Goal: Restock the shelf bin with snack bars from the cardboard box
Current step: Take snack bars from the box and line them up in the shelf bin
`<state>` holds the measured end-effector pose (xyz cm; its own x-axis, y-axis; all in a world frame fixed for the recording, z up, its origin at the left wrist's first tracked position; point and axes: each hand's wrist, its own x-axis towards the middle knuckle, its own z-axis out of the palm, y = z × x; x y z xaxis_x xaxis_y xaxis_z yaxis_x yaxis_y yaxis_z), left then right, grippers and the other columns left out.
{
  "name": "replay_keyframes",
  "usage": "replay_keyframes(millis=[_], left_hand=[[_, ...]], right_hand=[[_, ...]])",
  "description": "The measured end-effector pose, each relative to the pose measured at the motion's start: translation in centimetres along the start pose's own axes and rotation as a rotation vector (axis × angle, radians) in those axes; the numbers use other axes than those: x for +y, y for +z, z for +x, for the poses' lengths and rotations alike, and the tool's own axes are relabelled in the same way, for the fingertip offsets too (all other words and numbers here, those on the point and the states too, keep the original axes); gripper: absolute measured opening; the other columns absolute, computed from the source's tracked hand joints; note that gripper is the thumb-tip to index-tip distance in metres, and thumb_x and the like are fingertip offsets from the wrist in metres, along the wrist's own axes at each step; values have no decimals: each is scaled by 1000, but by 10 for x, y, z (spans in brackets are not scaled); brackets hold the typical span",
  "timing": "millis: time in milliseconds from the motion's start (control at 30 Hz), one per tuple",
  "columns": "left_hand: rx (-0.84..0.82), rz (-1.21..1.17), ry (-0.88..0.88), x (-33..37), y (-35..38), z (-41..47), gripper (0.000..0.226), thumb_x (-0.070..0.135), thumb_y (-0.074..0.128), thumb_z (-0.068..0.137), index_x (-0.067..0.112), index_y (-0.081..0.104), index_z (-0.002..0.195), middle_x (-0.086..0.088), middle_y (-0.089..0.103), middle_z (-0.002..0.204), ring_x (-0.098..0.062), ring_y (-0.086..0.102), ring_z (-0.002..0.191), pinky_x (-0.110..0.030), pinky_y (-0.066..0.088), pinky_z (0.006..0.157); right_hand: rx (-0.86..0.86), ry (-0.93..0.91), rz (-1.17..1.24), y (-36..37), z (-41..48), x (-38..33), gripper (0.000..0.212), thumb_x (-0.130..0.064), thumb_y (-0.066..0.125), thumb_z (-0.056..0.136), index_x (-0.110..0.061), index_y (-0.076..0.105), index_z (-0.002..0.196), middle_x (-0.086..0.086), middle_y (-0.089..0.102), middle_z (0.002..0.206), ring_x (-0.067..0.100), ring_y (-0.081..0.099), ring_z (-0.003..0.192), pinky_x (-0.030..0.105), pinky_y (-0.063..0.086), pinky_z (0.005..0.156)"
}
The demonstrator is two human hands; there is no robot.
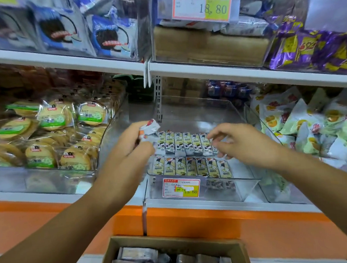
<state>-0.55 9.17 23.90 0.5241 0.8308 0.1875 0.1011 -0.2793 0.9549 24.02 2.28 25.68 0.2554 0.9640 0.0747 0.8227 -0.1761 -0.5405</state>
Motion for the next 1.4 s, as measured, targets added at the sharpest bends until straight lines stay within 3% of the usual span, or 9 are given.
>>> replay_keyframes(millis=[167,233,467,667,867,967,1133,1300,1400], left_hand=[[-48,-275,-140,3,27,-4,19,21,60,89,32,69,102,-12,71,102,-33,69,99,-61,51,93],[-107,-363,-169,4,33,-8,18,12,62,93,19,69,108,-11,73,103,-34,69,102,-61,51,93],[-204,-480,-180,4,33,-10,28,16,59,94,13,63,121,-11,74,111,-28,70,105,-44,58,90],[-158,-586,-239,4,28,-6,39,11,56,96,17,51,134,-8,74,112,-26,71,104,-43,59,85],[-117,-524,-244,-3,25,-2,45,17,66,90,14,52,133,-11,73,113,-28,72,101,-39,61,82],[-100,-468,-224,-5,24,0,31,19,65,91,16,59,122,-6,76,106,-21,73,97,-35,62,79],[202,303,128,-18,7,9,48,33,67,89,33,49,133,18,57,114,2,57,106,-15,47,86],[58,354,-34,-44,-4,24,65,34,61,94,29,30,151,14,50,135,-2,54,117,-14,44,86],[2,388,-23,-49,-1,25,56,30,53,99,31,32,151,14,51,141,5,49,113,-8,41,86]], right_hand=[[-82,-100,516,33,-65,-46,30,-18,67,88,-33,54,110,-19,60,98,5,66,76,24,56,72],[-73,-111,505,46,-76,-49,40,-22,74,81,-37,49,108,-25,54,98,-1,61,72,20,51,70],[39,-32,686,49,-82,-38,36,-11,75,81,-29,54,104,-3,57,92,14,63,78,38,53,79],[15,53,842,42,-73,-37,29,-6,58,91,-32,64,103,9,63,86,19,67,74,26,51,67],[-69,-12,850,44,-74,-40,42,-26,74,71,-31,60,110,-3,66,93,14,67,79,24,53,69],[-41,-13,782,47,-71,-39,37,-19,74,78,-34,60,108,-8,64,88,16,65,82,31,55,75],[136,113,646,44,-42,-32,31,-17,71,85,-35,60,108,-12,69,92,8,67,84,29,54,82],[193,233,489,59,22,-15,30,-18,67,89,-23,58,117,-10,67,98,10,66,83,25,52,75],[159,287,446,76,58,-11,37,-22,69,88,-15,59,123,1,66,111,19,66,95,36,54,87]])
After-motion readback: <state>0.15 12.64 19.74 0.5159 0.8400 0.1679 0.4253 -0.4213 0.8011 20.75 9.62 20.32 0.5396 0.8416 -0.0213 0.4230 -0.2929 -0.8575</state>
